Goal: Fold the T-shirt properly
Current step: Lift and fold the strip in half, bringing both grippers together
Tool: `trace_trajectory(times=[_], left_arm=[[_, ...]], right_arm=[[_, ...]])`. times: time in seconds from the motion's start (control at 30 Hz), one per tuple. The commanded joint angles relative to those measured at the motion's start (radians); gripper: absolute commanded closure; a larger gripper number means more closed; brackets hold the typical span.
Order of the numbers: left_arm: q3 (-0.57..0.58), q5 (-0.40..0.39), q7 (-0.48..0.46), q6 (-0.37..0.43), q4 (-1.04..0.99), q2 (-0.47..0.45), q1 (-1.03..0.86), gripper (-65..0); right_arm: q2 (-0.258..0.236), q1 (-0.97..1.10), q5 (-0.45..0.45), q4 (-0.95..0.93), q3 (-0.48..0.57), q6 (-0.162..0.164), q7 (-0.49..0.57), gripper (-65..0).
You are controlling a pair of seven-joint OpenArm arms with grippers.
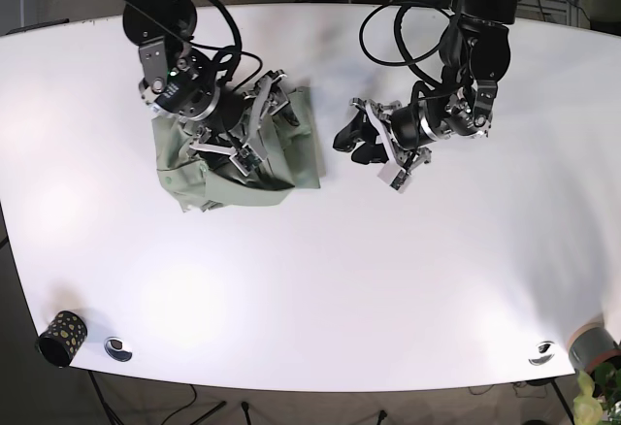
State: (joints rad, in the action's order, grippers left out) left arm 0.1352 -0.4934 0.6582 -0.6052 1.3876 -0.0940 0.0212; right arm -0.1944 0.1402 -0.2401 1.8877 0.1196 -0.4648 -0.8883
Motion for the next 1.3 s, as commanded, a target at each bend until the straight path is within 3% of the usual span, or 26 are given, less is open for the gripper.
trace_trajectory(times=[0.0,0.1,0.4,0.57,0.77,0.9,1.27], left_arm=[[0.039,-0.020,-0.022,-0.011,-0.006,0.021,0.021,-23.3],[0.106,-0.018,-0.025,-0.005,-0.026,0.024,0.027,-23.2],[0.240,-0.018,-0.130,-0.005,-0.126,0.027,0.052,-23.2],[0.261,-0.020,-0.142,-0.005,-0.164,0.029,0.085,-23.2],[0.260,-0.020,-0.143,-0.005,-0.176,0.029,0.099,-23.2],[0.260,-0.020,-0.143,-0.005,-0.178,0.029,0.101,-23.2],[0.260,-0.020,-0.143,-0.005,-0.178,0.029,0.116,-23.2]], right_arm=[[0.016,-0.009,0.083,-0.018,-0.008,0.002,0.057,-43.6],[0.025,-0.012,0.121,-0.075,-0.008,0.001,0.088,-35.8],[0.029,-0.037,0.120,-0.196,-0.050,0.002,0.177,-12.4],[0.031,-0.037,0.120,-0.202,-0.082,0.002,0.205,-4.9],[0.029,-0.030,0.118,-0.141,-0.074,-0.001,0.200,-3.5],[0.031,-0.032,0.118,-0.078,-0.041,-0.039,0.157,-4.0],[0.075,-0.064,0.118,-0.044,0.027,-0.048,0.077,-4.1]])
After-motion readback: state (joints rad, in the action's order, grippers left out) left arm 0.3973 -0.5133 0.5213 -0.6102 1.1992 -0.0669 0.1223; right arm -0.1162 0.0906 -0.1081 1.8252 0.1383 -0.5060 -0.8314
